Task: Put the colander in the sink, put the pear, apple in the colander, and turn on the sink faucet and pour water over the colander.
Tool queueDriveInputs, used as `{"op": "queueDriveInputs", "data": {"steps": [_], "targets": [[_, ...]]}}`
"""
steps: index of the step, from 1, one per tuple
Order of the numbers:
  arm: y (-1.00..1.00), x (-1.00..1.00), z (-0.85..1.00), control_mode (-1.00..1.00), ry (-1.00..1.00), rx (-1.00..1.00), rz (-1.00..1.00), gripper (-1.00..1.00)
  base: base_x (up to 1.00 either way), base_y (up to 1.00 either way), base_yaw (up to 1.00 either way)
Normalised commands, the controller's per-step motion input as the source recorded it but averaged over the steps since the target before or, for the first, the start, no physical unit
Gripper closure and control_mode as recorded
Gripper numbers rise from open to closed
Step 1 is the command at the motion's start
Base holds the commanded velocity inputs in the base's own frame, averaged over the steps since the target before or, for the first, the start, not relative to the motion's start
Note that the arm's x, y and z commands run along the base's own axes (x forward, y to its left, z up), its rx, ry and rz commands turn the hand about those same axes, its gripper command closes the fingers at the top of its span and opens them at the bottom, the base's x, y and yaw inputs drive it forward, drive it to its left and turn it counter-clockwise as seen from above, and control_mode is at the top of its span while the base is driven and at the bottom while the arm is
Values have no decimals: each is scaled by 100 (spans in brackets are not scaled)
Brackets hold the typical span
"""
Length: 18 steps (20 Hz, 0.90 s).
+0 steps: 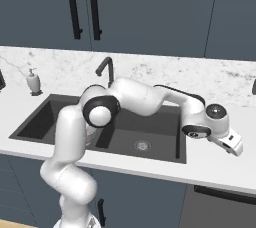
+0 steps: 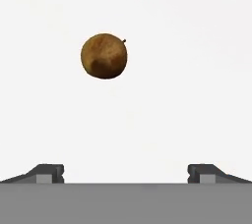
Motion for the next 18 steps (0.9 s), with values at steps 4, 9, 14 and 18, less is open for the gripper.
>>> {"op": "queueDriveInputs", "data": {"steps": [4, 9, 14, 18], "targets": [[-1, 18, 15, -100, -9, 1, 0, -100, 0, 0, 0], [-2, 22, 1, -100, -8, 1, 0, -100, 0, 0, 0], [-4, 34, 0, -100, 0, 2, 0, -100, 0, 0, 0], [0, 34, 0, -100, 0, 0, 0, -100, 0, 0, 0]]}}
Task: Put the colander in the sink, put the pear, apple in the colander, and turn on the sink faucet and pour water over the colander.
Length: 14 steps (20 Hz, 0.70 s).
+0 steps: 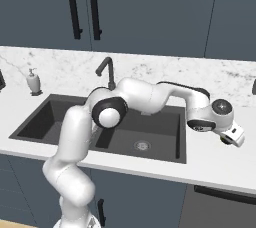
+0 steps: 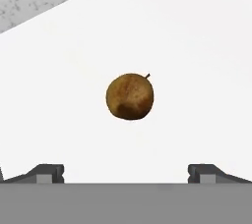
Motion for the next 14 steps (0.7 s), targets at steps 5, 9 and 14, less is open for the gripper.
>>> {"op": "queueDriveInputs", "data": {"steps": [5, 9, 14], "targets": [[-7, 27, -1, -100, 0, 2, 0, -100, 0, 0, 0], [-4, 26, -8, -100, 0, 5, 0, -100, 0, 0, 0], [-11, 17, -12, -100, 0, 2, 0, -100, 0, 0, 0]]}}
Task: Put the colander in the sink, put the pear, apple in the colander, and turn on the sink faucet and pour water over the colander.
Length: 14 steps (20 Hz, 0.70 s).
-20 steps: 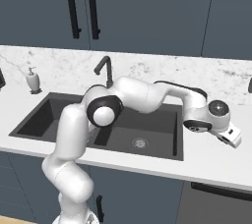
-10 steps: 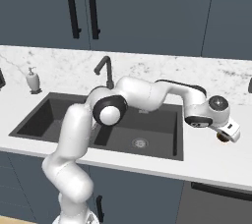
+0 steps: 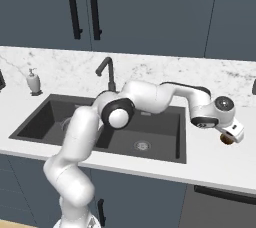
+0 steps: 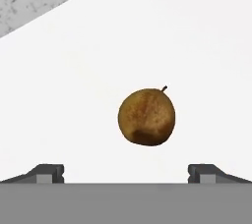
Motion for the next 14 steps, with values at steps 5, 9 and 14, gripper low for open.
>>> {"op": "queueDriveInputs", "data": {"steps": [5, 9, 14], "targets": [[-15, 15, -11, -100, 1, 0, 0, -100, 0, 0, 0], [-10, 17, -14, -100, 2, 0, 0, -100, 0, 0, 0], [-13, 12, -14, -100, 3, 0, 0, -100, 0, 0, 0]]}}
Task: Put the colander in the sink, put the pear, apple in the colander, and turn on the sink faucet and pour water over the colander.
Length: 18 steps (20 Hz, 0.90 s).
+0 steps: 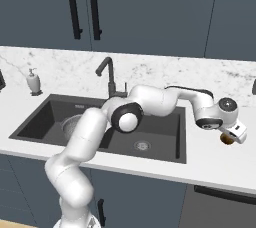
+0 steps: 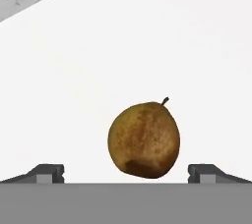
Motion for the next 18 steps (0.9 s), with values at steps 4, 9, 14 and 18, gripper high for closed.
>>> {"op": "queueDriveInputs", "data": {"steps": [4, 9, 14, 18], "targets": [[-4, 13, -15, -100, 4, 0, 0, -100, 0, 0, 0], [-4, 12, -16, -100, 5, 0, 0, -100, 0, 0, 0], [-6, 16, -21, -100, 7, 0, 0, -100, 0, 0, 0], [-8, 18, -15, -100, 6, 0, 0, -100, 0, 0, 0]]}}
